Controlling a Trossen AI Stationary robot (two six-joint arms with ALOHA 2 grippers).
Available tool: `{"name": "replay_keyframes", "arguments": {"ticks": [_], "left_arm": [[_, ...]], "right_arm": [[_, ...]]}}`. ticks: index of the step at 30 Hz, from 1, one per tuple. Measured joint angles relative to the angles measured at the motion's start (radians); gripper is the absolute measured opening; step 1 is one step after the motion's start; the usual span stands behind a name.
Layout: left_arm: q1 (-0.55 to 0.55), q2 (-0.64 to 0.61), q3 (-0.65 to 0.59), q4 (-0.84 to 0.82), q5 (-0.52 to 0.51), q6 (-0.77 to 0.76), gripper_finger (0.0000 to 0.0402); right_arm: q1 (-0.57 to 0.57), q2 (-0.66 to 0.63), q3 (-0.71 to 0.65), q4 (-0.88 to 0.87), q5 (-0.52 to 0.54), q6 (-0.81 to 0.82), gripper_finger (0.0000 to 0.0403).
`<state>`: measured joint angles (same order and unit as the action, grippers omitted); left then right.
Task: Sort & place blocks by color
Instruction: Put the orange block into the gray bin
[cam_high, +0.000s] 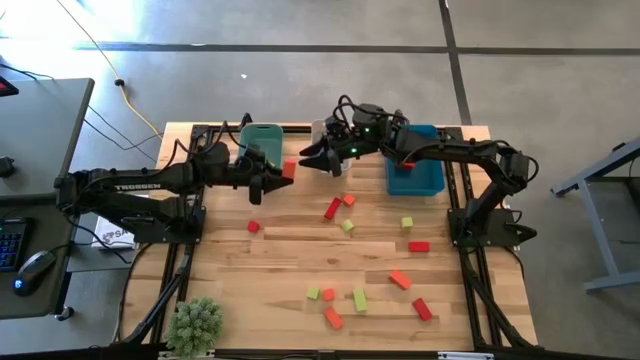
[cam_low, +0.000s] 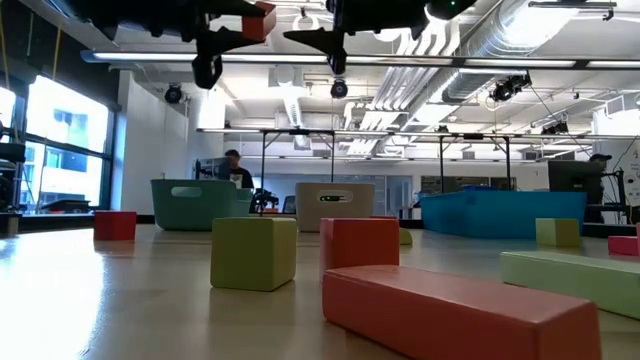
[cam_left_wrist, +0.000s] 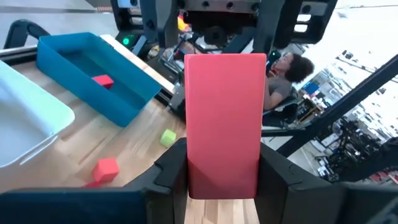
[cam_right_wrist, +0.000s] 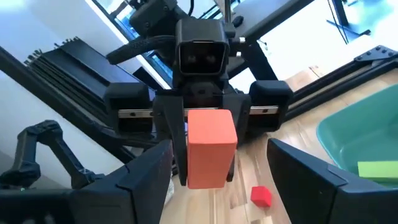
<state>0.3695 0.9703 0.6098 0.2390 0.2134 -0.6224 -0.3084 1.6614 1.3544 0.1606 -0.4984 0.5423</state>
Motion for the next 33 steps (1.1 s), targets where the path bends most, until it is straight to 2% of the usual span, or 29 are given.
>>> {"name": "replay_keyframes", "arguments": {"ticks": [3,15,26,33], "left_arm": [[0.012,0.0,0.0,0.0,0.009,-0.002,0.0106],[0.017,0.005,0.036,0.017,0.025,-0.062,0.0106],[0.018,0.124,0.138,-0.027,0.016,-0.045,0.0106],[0.018,0.185,0.191,-0.025,0.04,-0.017,0.0107]], "right_arm": [[0.01,0.0,0.0,0.022,0.037,0.0,0.025],[0.01,0.0,0.0,0.037,0.043,-0.056,0.025],[0.01,0.0,0.0,0.084,0.028,-0.076,0.025],[0.01,0.0,0.0,0.019,0.028,-0.076,0.0242]]}}
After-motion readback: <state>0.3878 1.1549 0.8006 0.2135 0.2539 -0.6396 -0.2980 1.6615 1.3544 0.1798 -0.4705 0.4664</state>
